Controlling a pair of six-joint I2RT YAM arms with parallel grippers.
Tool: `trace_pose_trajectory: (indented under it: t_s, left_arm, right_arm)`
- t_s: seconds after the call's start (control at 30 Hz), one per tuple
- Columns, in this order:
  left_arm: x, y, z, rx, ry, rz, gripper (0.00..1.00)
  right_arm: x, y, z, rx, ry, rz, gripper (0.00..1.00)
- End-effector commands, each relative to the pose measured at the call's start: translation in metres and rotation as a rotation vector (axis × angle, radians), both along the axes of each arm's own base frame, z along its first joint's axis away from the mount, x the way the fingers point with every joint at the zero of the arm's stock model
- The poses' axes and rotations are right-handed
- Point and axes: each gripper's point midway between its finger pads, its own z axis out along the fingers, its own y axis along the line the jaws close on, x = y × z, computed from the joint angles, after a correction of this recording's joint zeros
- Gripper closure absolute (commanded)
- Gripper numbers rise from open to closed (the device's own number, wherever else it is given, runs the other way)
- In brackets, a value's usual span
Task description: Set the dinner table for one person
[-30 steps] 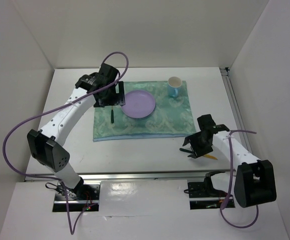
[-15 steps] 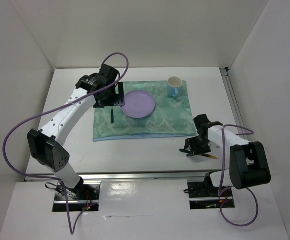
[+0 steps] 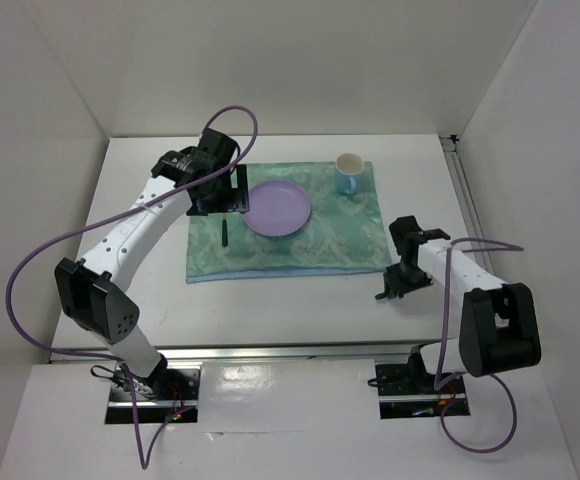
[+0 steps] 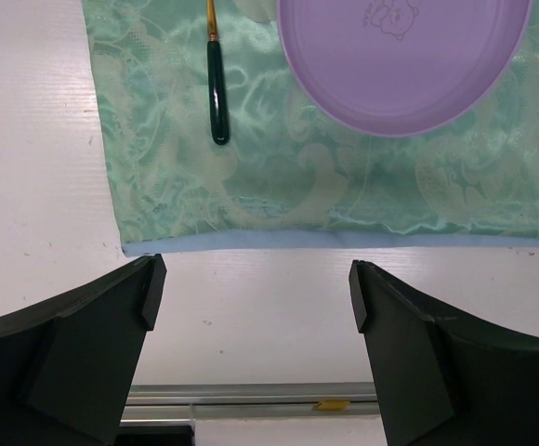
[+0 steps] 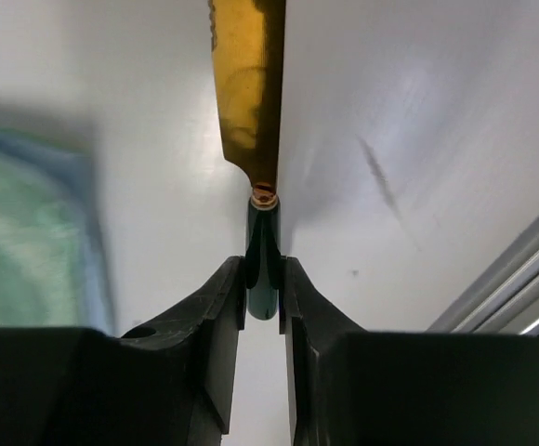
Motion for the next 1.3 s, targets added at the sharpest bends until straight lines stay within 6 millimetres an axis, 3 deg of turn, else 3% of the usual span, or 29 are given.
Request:
trace_pose_trajectory:
  t_s: [0.0,0.03,0.13,0.17,0.27,0.43,0.5,0.87,0.97,1.27]
  left_arm:
    - [0.002,0.002,0.008,0.014,-0.021,-0.017,0.00]
    - [0.002,0.002,0.008,0.014,-0.021,-0.017,0.00]
    - [0.002,0.002,0.008,0.014,-0.021,-0.017,0.00]
    - [0.002,0.002,0.008,0.014,-0.021,-0.017,0.00]
    - [0.003,0.002,0.004,0.018,-0.012,-0.017,0.00]
    - [0.005,0.003,-0.001,0.036,0.003,-0.011,0.00]
    - [0.006,0.003,-0.005,0.041,0.013,-0.011,0.00]
    - [0.006,0.005,-0.008,0.048,0.017,0.002,0.00]
    - [0.005,0.007,-0.011,0.059,0.022,0.006,0.00]
    - [0.002,0.010,-0.017,0.076,0.038,0.010,0.00]
  right_arm:
    - [0.030,-0.029,0.046,-0.189,-0.102,0.257,1.00]
    - [0.056,-0.022,0.064,-0.182,-0.197,0.348,1.00]
    - [0.082,-0.007,0.082,-0.191,-0.257,0.735,1.00]
    - [0.095,0.012,0.089,-0.119,-0.298,0.840,1.00]
    - [0.100,0.038,0.085,-0.049,-0.245,1.110,1.00]
    - [0.095,0.067,0.066,0.007,-0.177,1.384,1.00]
    - [0.099,0.077,0.064,0.032,-0.201,1.430,1.00]
    - [0.152,0.091,0.047,0.002,-0.235,1.477,1.00]
    - [0.171,0.091,0.034,0.010,-0.209,1.475,1.00]
    - [0.190,0.091,0.012,0.040,-0.172,1.459,1.00]
